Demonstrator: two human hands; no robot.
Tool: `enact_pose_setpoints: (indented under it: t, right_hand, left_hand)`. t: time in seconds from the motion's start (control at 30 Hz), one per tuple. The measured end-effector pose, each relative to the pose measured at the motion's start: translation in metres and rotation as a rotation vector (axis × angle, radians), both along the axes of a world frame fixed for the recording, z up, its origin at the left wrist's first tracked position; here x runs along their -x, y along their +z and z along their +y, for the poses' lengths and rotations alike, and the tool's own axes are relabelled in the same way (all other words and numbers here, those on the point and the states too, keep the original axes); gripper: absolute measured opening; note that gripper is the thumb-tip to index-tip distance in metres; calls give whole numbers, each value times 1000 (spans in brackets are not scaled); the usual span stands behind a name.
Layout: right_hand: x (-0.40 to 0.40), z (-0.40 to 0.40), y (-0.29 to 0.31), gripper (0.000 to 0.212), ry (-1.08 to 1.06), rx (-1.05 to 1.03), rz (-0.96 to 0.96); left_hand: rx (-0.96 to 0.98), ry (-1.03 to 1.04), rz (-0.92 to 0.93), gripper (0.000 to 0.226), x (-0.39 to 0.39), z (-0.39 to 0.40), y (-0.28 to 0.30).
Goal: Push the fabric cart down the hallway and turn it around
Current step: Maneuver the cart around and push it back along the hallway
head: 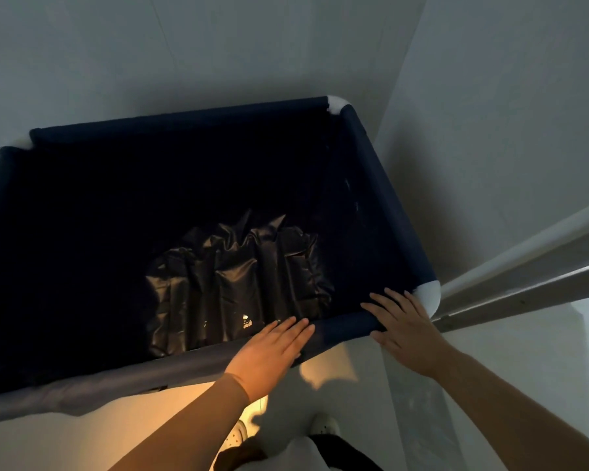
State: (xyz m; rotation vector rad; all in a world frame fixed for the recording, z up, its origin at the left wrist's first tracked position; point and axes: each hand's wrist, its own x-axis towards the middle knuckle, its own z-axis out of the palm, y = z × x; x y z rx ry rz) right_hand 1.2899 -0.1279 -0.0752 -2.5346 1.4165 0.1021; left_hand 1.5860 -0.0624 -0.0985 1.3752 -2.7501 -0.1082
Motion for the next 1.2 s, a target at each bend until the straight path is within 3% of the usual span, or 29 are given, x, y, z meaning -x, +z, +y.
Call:
enact_pose_setpoints:
  t: [0.27, 0.57, 0.97, 1.13, 1.2]
  right_hand:
    - [30, -7, 1, 51, -42, -6, -17]
    - [36, 2, 2, 53, -133, -10, -28]
    - [-13, 2, 1, 57, -202, 13, -5]
    - [-32, 1, 3, 49, -236, -17, 32]
    - [-45, 2, 5, 54, -256, -25, 20]
  left_hand:
    - [-38, -5, -16, 63, 29, -21, -2]
    - [7, -103, -70, 55, 30, -47, 0]
    - [-1, -160, -97, 56, -17, -78, 7]
    - [-65, -154, -6, 57, -33, -78, 1]
    - [-107, -165, -49, 58, -43, -80, -4]
